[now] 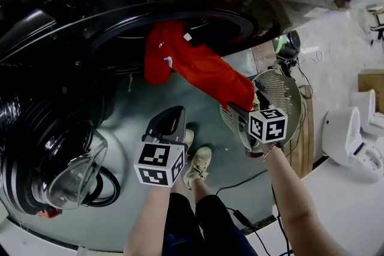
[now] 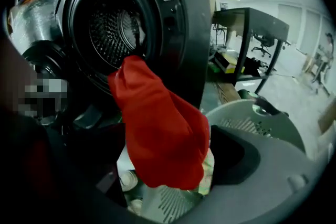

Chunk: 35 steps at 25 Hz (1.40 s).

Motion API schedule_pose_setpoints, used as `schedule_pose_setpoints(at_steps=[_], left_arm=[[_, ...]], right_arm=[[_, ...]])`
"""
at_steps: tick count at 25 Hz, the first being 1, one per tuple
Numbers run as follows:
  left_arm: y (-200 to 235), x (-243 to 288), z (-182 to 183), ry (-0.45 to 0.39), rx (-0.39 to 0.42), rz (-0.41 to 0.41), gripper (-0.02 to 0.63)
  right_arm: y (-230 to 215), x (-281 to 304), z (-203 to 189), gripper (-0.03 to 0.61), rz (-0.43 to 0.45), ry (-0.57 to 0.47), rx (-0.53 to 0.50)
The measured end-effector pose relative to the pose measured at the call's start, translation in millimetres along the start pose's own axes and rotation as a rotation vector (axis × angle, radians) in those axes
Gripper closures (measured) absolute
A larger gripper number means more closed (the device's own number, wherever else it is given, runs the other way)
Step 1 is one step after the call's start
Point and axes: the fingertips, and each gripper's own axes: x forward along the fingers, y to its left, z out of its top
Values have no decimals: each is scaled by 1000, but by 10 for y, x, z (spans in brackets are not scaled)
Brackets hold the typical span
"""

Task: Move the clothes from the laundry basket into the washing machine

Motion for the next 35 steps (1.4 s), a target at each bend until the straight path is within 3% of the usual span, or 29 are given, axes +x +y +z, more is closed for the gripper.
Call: schedule_pose_setpoints(at_steps=[3, 6, 8, 9, 11, 16, 20, 31, 35], left_arm=[[-20, 46, -81, 16, -4, 6, 506], [-17, 70, -109, 20, -11, 17, 506], [-25, 65, -144, 30, -7, 25, 506], [-25, 54, -161, 33, -9, 31, 506], [-18, 27, -182, 33, -19, 41, 506], [25, -44, -122, 14, -47, 58, 506], [84, -101, 5, -8, -29, 67, 506], [285, -308, 183, -64, -52, 81, 506], [303, -352, 167, -57, -47, 81, 506]], right_arm=[[-137, 112, -284, 78, 6, 51, 84], [-183, 162, -252, 327, -6, 17, 108], [-161, 80, -121, 449, -56, -42, 64], [-109, 10, -37, 465, -77, -73, 38], [110, -156, 205, 474, -63, -155, 14], [920, -334, 970, 476, 116, -355, 26], [1305, -220, 1533, 474, 167, -485, 51], [1924, -104, 2906, 474, 283, -710, 46], [2076, -15, 3135, 460, 321, -696, 47]])
